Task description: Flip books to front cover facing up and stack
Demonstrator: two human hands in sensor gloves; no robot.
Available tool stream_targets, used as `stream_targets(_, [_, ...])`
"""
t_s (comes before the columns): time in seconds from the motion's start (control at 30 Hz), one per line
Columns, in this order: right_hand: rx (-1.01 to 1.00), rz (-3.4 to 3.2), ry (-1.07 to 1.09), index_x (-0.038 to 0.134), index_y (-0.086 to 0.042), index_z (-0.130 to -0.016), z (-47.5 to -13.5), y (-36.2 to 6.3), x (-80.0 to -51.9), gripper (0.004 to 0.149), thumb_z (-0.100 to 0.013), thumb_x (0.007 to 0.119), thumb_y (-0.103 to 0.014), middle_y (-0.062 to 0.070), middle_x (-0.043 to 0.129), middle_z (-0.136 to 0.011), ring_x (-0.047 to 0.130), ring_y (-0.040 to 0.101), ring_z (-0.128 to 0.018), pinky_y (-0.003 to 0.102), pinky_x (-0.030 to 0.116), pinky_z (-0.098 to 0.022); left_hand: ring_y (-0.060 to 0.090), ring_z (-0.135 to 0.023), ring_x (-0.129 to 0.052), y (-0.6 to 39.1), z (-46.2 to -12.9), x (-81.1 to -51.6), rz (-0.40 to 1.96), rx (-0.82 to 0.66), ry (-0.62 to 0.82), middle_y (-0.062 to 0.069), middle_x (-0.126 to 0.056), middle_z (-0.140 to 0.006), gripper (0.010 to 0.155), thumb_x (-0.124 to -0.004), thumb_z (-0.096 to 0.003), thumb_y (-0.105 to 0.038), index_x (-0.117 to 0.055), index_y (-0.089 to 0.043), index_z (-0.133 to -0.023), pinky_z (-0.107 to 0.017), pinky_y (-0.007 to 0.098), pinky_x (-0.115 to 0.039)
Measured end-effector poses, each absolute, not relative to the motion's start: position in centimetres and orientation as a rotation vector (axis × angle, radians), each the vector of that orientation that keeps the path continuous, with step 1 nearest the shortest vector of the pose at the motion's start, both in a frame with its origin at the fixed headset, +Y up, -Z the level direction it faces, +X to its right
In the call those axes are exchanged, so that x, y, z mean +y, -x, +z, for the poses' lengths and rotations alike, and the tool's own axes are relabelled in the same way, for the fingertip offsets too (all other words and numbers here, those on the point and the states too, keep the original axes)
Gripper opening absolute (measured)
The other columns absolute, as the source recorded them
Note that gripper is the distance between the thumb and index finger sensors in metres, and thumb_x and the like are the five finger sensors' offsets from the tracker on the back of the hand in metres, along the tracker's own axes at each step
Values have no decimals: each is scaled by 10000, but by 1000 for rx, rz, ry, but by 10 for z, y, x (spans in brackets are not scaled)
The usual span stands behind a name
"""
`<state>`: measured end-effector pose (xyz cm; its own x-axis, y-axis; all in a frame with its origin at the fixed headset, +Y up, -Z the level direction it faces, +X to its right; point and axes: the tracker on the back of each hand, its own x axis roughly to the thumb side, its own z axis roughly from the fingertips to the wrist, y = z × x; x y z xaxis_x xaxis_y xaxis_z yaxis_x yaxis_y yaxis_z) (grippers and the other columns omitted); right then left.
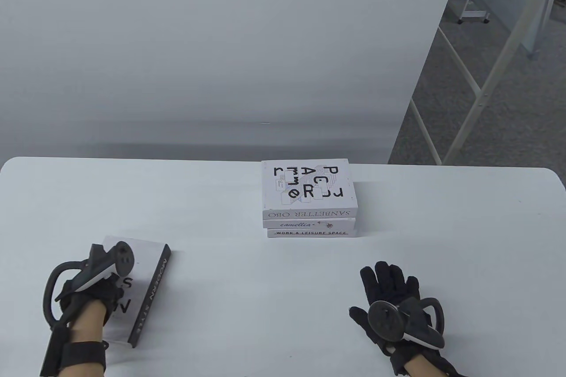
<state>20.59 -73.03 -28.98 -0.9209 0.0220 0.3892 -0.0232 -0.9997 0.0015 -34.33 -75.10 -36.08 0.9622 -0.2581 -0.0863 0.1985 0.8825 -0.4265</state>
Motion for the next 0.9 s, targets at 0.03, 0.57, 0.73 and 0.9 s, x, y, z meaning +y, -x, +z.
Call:
stream_targets(0.03, [-1, 3054, -616, 338, -26, -1118, -290, -206, -730, 834, -570, 659, -567, 430, 328, -1091, 432, 692, -946, 834, 411, -570, 272, -608, -1028, 333, -362, -751, -255, 124, 425, 103, -738, -948, 653, -837, -369, -461, -655, -254, -961, -461, 392, -902])
stream_targets(0.57, [14, 3039, -616, 337, -25, -1118, -289, -206, -731, 826, -574, 652, -561, 429, 330, -1091, 435, 691, -945, 833, 411, -569, 225, -535, -1061, 176, -359, -749, -324, -98, 422, 127, -765, -898, 643, -803, -393, -490, -661, -214, -956, -400, 344, -935])
stream_targets(0.73, [24, 3038, -616, 339, -25, -1117, -289, -204, -732, 824, -574, 651, -560, 430, 330, -1090, 434, 693, -944, 833, 410, -569, 199, -480, -1075, 134, -353, -746, -249, -168, 409, 137, -790, -860, 621, -820, -396, -473, -690, -210, -943, -356, 320, -951])
stream_targets(0.9, [42, 3040, -626, 339, -25, -1118, -288, -202, -735, 821, -575, 649, -559, 429, 329, -1090, 434, 691, -945, 833, 410, -569, 166, -456, -1074, 99, -344, -744, -111, -244, 400, 136, -791, -857, 583, -821, -404, -457, -725, -227, -931, -340, 299, -955])
